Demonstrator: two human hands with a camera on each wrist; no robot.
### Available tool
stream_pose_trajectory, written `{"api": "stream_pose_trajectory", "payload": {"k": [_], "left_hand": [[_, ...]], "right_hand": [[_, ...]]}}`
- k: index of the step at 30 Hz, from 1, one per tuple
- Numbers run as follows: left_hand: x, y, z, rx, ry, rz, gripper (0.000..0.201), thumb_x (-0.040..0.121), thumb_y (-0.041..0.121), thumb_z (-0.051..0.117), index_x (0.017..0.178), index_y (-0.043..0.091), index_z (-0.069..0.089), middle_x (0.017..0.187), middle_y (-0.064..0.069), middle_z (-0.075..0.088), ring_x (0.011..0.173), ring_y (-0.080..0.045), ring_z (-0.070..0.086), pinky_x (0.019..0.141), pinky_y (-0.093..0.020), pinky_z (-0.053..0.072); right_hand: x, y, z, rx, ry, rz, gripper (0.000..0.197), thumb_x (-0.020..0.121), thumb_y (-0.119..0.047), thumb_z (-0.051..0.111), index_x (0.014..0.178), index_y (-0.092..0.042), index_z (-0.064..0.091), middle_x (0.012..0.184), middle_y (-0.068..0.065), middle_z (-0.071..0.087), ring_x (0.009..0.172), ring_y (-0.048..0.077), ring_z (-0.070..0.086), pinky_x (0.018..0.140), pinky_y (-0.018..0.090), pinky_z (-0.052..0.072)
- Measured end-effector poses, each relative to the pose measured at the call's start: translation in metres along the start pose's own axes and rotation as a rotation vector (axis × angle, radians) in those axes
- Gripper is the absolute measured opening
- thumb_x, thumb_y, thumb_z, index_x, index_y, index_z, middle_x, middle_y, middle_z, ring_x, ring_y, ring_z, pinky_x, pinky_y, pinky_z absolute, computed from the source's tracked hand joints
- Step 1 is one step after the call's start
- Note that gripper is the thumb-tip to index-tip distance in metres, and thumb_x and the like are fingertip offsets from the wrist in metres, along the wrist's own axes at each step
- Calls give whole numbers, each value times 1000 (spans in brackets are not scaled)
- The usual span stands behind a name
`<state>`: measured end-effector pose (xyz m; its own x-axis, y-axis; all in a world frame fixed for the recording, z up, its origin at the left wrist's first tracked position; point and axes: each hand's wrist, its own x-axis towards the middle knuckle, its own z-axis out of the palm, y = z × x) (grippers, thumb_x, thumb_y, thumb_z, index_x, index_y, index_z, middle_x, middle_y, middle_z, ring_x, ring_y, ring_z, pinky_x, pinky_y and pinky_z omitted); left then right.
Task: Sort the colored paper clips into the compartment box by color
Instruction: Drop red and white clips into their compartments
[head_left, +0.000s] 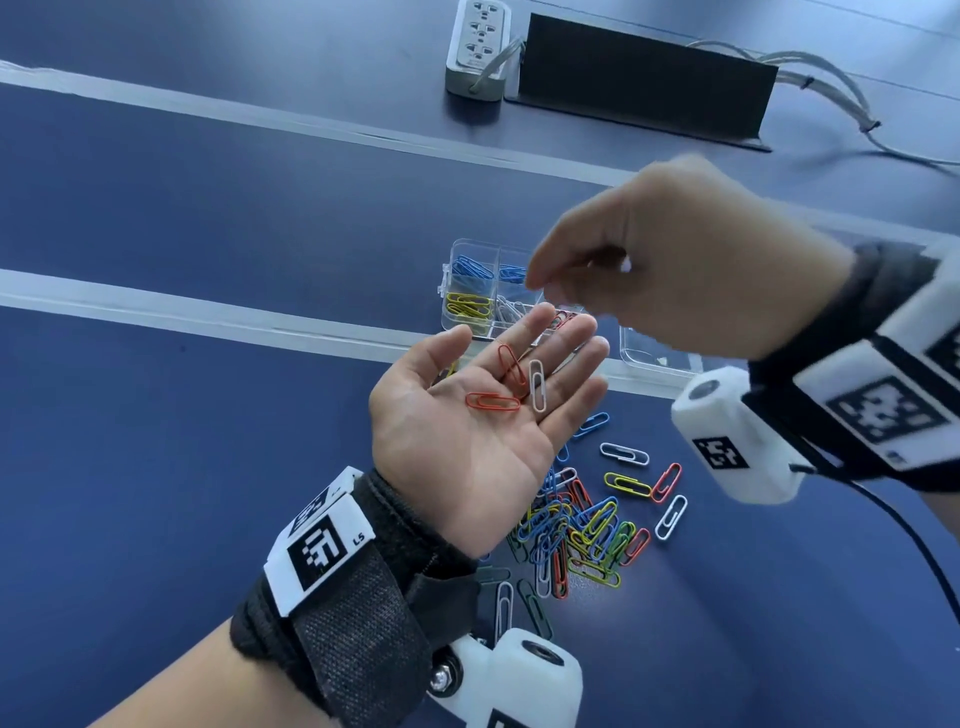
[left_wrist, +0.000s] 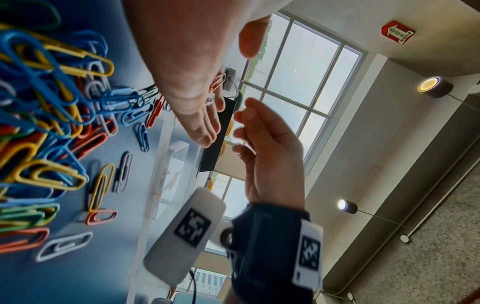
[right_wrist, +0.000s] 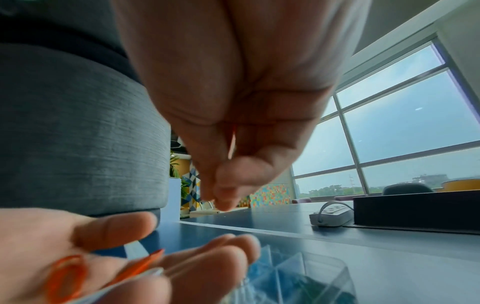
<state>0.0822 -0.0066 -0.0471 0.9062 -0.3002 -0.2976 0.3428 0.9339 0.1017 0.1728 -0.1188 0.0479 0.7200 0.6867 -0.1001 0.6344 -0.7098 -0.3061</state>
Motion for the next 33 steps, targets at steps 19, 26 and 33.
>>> {"api": "stream_pose_trajectory", "payload": {"k": [19,26,33], "left_hand": [[4,-4,-3,59,53,-12,47,88,30,37,107,-5,62,109,-24,66,107,-38,62,94,-52,45],[3,0,-3,72,46,-16,54,88,34,35,119,-4,56,123,-24,60,116,-37,56,94,-49,45],[6,0,-7,38,63,-6,46,89,38,35,102,1,59,107,-20,64,106,-37,61,96,-47,45]], "right_hand": [[-9,18,15,11,67,-188,17,79,-18,56,83,-15,73,75,-1,70,61,8,52,62,10,38],[23,10,27,-145,-36,52,21,81,-14,52,83,-16,73,81,7,72,77,29,64,76,35,53],[7,-4,17,-76,-44,-123,17,84,-24,58,93,-23,73,80,-4,69,71,16,60,70,24,44]]}}
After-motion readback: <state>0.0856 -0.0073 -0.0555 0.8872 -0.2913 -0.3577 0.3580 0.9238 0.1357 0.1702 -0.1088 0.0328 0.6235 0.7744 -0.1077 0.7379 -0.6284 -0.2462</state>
